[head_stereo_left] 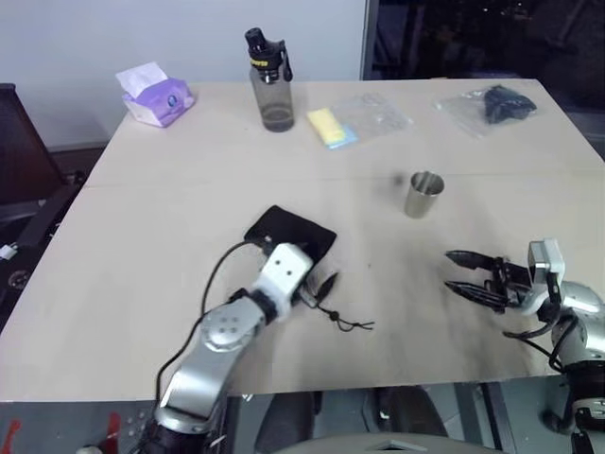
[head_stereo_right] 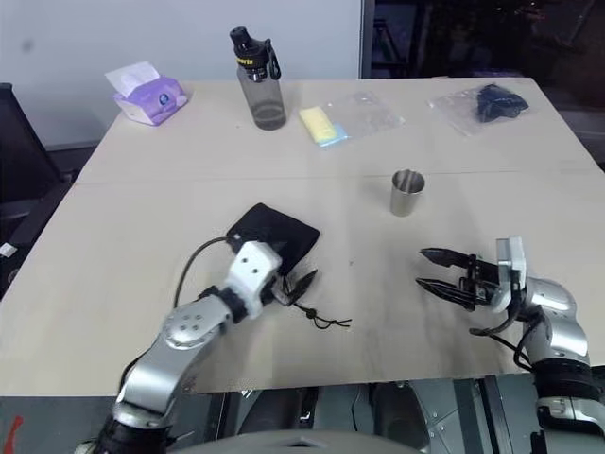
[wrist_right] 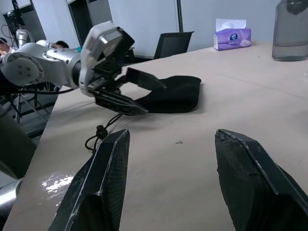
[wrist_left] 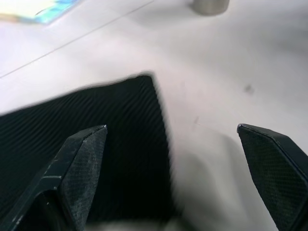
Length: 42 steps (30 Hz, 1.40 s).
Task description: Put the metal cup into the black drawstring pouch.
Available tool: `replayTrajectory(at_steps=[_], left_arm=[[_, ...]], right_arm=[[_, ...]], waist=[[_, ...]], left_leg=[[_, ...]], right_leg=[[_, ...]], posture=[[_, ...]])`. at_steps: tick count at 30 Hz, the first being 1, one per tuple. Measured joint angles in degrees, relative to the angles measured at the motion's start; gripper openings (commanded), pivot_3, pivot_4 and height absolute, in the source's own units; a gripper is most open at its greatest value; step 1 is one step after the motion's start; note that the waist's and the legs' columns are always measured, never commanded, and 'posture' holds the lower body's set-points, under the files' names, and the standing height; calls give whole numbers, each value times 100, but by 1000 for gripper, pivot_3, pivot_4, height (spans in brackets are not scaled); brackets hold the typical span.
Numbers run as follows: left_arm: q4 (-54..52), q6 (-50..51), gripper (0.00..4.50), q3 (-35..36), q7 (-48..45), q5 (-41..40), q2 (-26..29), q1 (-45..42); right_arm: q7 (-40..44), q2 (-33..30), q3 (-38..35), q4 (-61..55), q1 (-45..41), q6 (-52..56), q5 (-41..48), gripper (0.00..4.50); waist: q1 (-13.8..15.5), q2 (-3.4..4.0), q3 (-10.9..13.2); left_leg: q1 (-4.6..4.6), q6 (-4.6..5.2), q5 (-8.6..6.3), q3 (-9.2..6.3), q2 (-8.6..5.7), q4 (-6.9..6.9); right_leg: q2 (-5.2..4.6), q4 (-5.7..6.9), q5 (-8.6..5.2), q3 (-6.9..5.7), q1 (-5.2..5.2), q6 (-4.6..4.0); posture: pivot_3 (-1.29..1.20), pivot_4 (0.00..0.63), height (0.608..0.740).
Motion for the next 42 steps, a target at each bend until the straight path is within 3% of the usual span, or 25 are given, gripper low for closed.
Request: replayTrajectory(at_steps=[11, 14, 21, 22, 30, 33, 37, 39, 42], left_arm=[[-475, 754, 4500, -180, 301, 847, 355, 34], [-426, 598, 3773, -69, 306, 879, 366, 47], [-191, 379, 335, 164, 513, 993, 252, -84], [-168, 379, 86, 164, 522, 1004, 252, -79], [119, 116, 86, 253, 510, 941, 167, -167], [123, 103, 86, 468, 387, 637, 9, -333], [-105, -53, 86, 582, -68, 133, 83, -166], [-356, -87, 587, 704, -329, -248, 86, 41], [-635, -107, 1712, 640, -463, -300, 314, 295]], right_arm=[[-264, 0, -56, -89, 233, -12, -110, 2803], [-356, 4, -68, -112, 231, -11, -109, 2851], [-499, 35, -80, -269, 247, 0, -85, 2851], [-503, 36, -80, -272, 247, 0, -82, 2851], [-1065, 86, -152, -366, -35, -34, -162, 2851], [-1938, 88, -244, -696, -604, 269, -270, 2851], [-2129, 54, -258, -988, -860, 417, -238, 2851], [-2128, 59, -260, -999, -822, 460, -233, 2851], [-1983, 85, -279, -998, -664, 462, -142, 2851]], waist=[[0, 0, 1], [6, 0, 1], [4, 0, 1], [5, 0, 1], [-12, 0, 1], [-8, 0, 1], [19, -2, 1], [29, -2, 1], [28, -1, 1]], left_leg=[[0, 0, 0, -1, 4, -3], [-1, 0, 0, -2, 5, -3], [-1, 0, 0, -1, 3, -3], [-2, 0, 0, -1, 3, -3], [-1, 0, 0, 1, 4, -2], [-3, -1, 0, 0, 3, -2], [-20, -1, 0, -11, 3, -4], [-29, -1, 0, -10, 2, -4], [-28, 0, 0, -5, 0, -4]], right_leg=[[1, 0, -4, 0, -2, -5], [0, 0, -9, 0, -2, -14], [-1, 0, -1, 0, -2, -1], [-1, 0, -1, 0, -2, -1], [-1, 0, 0, 2, -3, 0], [-1, 1, 0, 1, -7, 0], [-2, -1, 0, -11, -14, -1], [-8, -7, 0, -12, -18, -1], [-10, -9, -1, -8, -17, -1]], posture=[[0, 150, 740], [0, 150, 740], [0, 150, 740], [0, 150, 740], [0, 150, 740], [0, 150, 740], [0, 150, 740], [0, 150, 740], [0, 150, 740]])
